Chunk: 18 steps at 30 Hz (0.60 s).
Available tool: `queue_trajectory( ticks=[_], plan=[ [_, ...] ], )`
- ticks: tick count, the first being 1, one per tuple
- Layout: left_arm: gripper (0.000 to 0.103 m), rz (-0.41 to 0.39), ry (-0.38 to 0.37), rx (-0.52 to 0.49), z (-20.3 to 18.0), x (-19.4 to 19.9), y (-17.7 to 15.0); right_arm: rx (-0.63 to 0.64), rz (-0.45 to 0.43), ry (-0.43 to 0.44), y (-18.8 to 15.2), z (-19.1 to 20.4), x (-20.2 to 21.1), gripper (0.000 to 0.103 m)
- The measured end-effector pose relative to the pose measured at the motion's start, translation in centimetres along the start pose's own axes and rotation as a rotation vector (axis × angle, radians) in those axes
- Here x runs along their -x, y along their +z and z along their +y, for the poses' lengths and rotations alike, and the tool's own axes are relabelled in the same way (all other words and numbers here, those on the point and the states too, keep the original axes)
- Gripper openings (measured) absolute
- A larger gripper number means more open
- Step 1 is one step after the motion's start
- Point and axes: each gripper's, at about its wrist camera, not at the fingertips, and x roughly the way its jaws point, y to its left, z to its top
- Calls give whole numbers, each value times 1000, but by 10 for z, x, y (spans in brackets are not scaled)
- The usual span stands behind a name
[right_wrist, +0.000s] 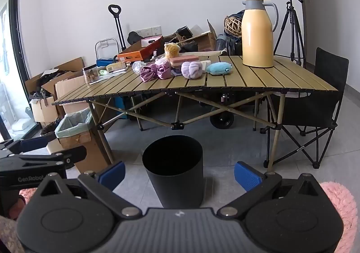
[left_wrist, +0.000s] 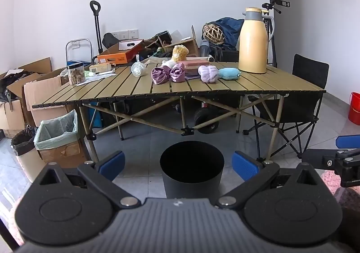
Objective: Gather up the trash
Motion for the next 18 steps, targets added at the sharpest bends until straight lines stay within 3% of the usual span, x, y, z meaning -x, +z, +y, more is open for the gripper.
queue_trajectory(
  ticks=[18],
  plan=[
    [103,6,1,7,7,2,2,5,-3,-3,0,0,0,103]
  ],
)
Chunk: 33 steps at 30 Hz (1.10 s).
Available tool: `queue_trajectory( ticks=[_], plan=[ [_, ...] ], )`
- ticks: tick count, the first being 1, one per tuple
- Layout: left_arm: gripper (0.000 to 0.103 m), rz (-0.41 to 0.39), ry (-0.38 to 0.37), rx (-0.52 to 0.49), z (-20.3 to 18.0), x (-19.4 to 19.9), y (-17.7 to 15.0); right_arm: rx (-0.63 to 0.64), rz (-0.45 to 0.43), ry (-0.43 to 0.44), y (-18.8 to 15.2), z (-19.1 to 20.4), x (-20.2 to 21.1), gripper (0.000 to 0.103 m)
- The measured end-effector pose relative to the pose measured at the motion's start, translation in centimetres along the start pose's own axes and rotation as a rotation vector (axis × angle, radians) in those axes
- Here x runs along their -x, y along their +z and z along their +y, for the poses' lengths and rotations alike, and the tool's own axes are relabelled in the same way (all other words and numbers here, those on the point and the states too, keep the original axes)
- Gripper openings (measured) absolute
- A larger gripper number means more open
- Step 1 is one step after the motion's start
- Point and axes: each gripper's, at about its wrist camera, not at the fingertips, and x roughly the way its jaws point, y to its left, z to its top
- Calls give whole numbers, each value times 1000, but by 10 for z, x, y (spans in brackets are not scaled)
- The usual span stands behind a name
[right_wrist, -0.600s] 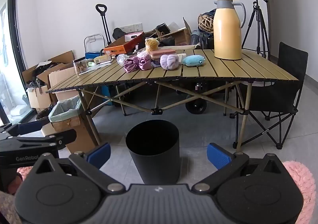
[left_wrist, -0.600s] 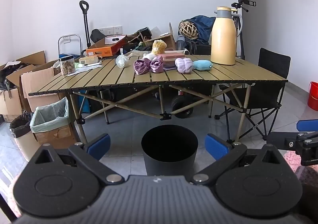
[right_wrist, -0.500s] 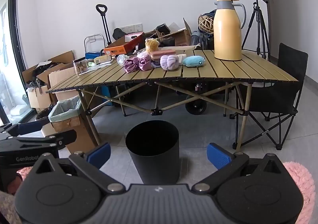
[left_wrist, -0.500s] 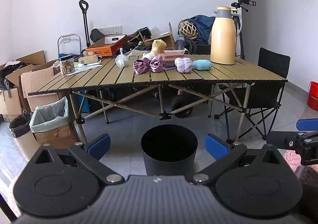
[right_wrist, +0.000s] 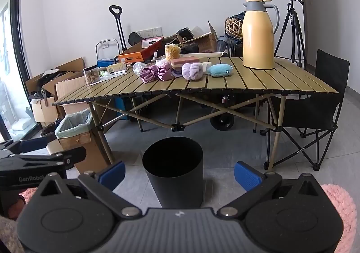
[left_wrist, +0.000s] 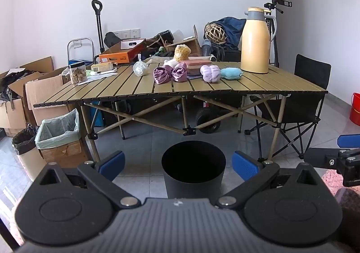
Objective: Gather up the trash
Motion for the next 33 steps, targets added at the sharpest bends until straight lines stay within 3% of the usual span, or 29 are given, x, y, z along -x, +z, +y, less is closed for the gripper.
queue_trajectory(
  ticks=[33],
  plan=[
    [103,1,5,3,3,-1,0,-3,-10,6,-1,2,1,103]
  ],
)
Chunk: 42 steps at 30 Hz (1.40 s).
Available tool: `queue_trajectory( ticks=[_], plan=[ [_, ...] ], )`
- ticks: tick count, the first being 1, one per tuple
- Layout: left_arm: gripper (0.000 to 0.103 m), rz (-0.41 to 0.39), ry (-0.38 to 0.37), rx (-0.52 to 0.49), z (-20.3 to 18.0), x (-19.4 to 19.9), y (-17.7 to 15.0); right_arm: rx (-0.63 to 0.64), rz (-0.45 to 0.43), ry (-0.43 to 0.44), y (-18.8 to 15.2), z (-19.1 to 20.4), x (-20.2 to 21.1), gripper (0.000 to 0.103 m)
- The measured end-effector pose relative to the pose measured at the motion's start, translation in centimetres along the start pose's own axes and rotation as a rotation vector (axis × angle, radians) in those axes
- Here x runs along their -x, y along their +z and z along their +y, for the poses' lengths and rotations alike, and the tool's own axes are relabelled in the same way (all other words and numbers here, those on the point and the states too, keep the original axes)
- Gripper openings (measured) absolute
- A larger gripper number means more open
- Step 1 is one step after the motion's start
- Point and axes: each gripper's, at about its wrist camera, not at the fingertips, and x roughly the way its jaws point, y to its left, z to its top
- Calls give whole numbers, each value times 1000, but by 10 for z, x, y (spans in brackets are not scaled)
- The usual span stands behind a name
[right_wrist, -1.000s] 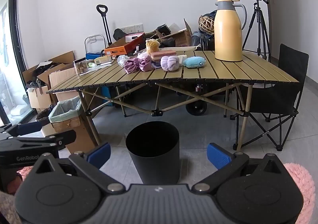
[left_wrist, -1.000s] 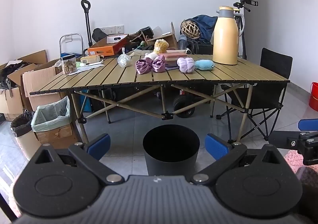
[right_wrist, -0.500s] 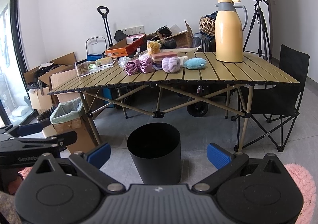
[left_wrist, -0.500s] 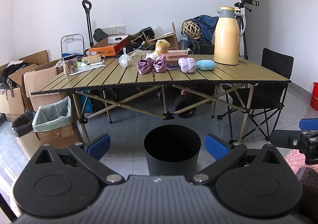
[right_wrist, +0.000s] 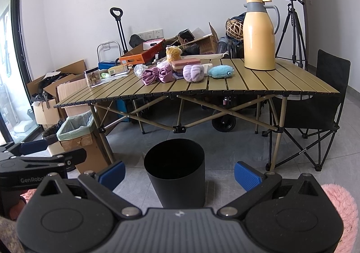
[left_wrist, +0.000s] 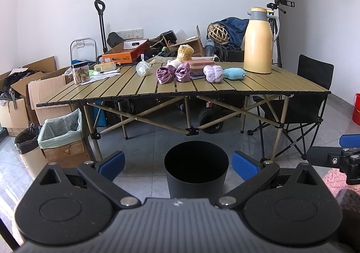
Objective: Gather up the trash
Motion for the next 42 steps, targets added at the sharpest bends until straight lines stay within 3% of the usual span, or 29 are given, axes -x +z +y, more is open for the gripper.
queue_trajectory(
  ticks=[42],
  plan=[
    [103,-1,1,-3,-1,0,0,-7,6,1,-3,-3,-6,103]
  ],
)
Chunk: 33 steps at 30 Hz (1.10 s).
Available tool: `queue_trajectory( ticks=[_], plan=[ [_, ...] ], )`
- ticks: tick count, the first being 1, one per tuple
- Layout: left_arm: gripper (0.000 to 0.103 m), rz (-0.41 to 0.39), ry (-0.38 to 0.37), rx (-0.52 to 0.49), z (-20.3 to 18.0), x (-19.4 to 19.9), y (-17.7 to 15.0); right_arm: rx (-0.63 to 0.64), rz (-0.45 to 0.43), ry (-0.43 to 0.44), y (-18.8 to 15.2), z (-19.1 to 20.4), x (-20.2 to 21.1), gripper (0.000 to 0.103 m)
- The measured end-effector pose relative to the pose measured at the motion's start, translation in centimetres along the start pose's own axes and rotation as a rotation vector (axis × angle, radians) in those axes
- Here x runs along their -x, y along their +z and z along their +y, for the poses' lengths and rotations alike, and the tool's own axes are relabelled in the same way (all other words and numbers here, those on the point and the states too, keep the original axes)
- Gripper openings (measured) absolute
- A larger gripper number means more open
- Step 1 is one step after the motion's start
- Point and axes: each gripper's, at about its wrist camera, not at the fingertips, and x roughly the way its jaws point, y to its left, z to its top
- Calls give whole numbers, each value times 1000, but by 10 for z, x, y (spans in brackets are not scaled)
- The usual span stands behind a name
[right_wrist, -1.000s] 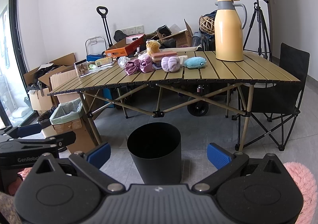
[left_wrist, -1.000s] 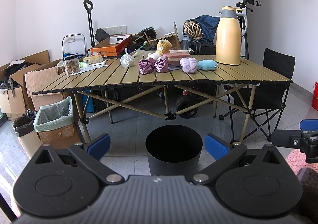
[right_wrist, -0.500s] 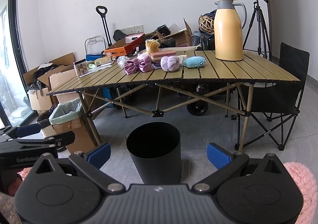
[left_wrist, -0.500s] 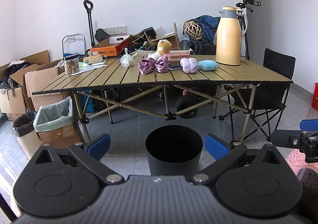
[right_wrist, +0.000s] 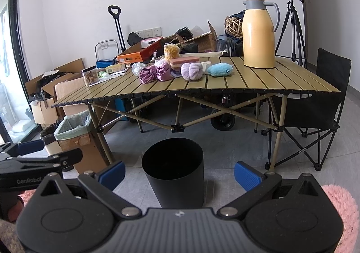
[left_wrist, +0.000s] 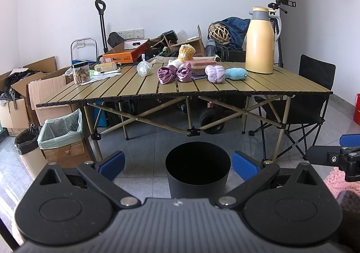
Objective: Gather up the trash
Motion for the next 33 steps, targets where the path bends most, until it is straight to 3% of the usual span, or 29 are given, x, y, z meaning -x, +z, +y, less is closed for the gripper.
queue_trajectory(
  ticks=[22,33],
  plan=[
    [103,22,14,-1,14,-3,-2,3,-15,23,14,-3,-27,103],
    [103,39,20,-16,6,-39,11,-25,-68,56,27,-13,-49,103]
  ],
)
